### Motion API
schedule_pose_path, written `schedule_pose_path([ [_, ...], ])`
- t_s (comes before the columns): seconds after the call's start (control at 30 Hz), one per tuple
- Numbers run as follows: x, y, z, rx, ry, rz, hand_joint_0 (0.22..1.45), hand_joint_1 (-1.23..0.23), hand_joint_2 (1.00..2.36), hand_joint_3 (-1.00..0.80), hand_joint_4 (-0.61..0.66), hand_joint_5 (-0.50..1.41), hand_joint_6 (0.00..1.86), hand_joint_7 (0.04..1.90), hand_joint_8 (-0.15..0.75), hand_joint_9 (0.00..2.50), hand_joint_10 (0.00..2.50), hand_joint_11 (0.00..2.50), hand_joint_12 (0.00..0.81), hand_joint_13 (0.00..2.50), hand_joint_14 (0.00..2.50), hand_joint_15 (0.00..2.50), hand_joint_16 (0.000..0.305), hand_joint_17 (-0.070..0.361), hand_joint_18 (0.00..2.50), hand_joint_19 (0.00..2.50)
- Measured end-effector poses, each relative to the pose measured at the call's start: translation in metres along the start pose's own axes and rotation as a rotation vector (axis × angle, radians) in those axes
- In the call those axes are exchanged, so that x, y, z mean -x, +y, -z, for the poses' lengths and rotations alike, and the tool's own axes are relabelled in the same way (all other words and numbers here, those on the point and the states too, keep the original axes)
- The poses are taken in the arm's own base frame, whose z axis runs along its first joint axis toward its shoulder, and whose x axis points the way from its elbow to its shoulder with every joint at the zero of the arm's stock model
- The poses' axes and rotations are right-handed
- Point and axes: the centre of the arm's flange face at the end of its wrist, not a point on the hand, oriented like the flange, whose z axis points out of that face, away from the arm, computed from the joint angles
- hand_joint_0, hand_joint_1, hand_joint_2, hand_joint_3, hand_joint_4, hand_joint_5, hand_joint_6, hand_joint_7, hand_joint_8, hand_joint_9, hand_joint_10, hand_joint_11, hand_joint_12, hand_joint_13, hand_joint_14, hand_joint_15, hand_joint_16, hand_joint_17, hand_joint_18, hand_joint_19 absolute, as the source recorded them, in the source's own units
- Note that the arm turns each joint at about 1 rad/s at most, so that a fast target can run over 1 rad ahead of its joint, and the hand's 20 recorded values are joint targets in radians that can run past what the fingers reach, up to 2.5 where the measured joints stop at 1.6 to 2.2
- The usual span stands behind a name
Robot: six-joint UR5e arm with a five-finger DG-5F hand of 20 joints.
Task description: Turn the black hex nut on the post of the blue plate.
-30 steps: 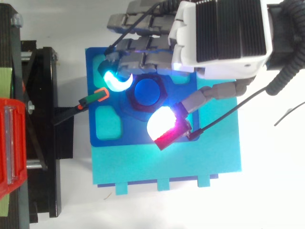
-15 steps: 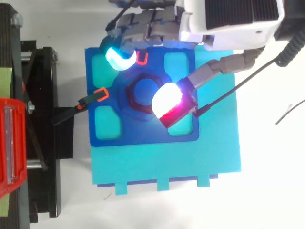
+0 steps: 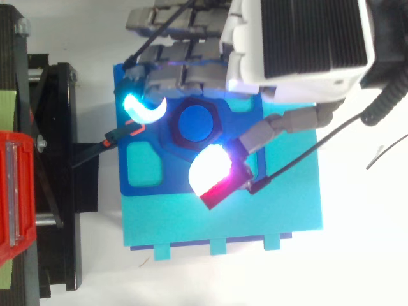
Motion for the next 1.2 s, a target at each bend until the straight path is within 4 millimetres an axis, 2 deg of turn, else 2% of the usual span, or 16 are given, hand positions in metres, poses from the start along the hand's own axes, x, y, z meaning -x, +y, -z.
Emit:
schedule_pose_path([
  [0.33, -0.007, 0.028, -0.008, -0.023, 0.001, -0.002, 0.52, -0.32, 1.00, -0.50, 0.27, -0.19, 0.50, 0.75, 0.266, 0.45, 0.00, 0.00, 0.224, 0.30, 0.00, 0.02, 0.022, 0.050, 0.06, 0.25],
  [0.47, -0.010, 0.033, -0.007, -0.036, 0.018, -0.001, 0.52, -0.32, 1.00, -0.50, 0.27, -0.19, 0.50, 0.75, 0.266, 0.45, 0.00, 0.00, 0.223, 0.30, 0.00, 0.02, 0.022, 0.049, 0.06, 0.25],
  [0.8, -0.013, 0.030, -0.003, -0.060, 0.051, -0.001, 0.52, -0.32, 1.00, -0.50, 0.27, -0.19, 0.50, 0.75, 0.266, 0.45, 0.00, 0.00, 0.222, 0.30, 0.00, 0.02, 0.021, 0.048, 0.06, 0.26],
  [1.2, -0.012, 0.012, 0.005, -0.068, 0.084, -0.005, 0.52, -0.32, 1.00, -0.50, 0.27, -0.19, 0.50, 0.75, 0.266, 0.45, 0.00, 0.00, 0.218, 0.30, 0.00, 0.02, 0.021, 0.047, 0.05, 0.26],
])
